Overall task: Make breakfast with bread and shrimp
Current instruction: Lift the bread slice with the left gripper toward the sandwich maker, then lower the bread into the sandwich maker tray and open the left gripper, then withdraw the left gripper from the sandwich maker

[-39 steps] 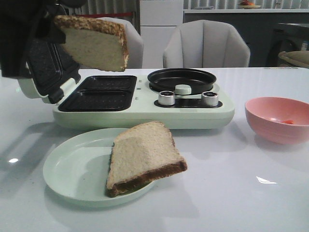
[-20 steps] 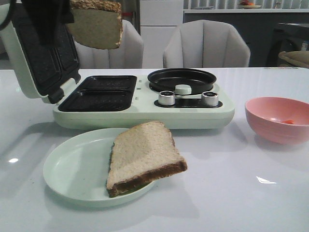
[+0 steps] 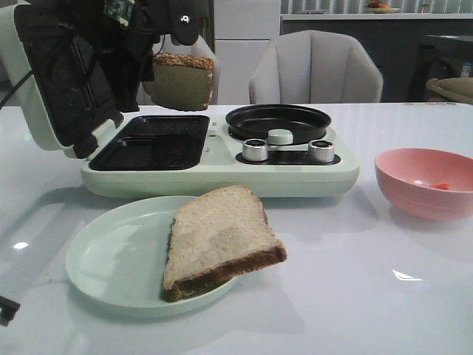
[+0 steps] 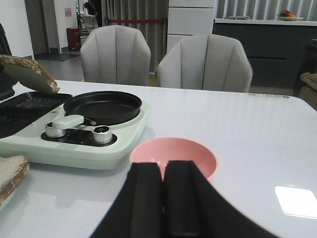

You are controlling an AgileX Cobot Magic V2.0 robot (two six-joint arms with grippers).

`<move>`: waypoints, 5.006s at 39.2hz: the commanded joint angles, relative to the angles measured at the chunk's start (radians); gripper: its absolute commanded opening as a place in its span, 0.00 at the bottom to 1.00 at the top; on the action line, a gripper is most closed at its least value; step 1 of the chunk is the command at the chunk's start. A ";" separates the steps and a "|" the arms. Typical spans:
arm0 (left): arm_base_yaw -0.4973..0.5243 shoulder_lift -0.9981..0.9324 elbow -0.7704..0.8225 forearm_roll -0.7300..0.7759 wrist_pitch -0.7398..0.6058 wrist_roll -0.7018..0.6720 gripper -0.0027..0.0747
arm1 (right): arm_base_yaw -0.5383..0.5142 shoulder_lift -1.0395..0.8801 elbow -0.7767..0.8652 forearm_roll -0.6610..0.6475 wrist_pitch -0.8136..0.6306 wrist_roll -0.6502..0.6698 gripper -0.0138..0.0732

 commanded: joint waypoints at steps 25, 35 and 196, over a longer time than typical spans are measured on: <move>0.096 0.082 -0.117 0.025 -0.065 -0.012 0.18 | -0.005 -0.022 -0.016 0.000 -0.077 -0.008 0.31; 0.100 0.113 -0.115 0.025 -0.069 -0.012 0.18 | -0.005 -0.022 -0.016 0.000 -0.077 -0.008 0.31; 0.259 -1.082 0.464 -1.565 -0.038 0.471 0.82 | -0.005 -0.022 -0.016 0.000 -0.077 -0.008 0.31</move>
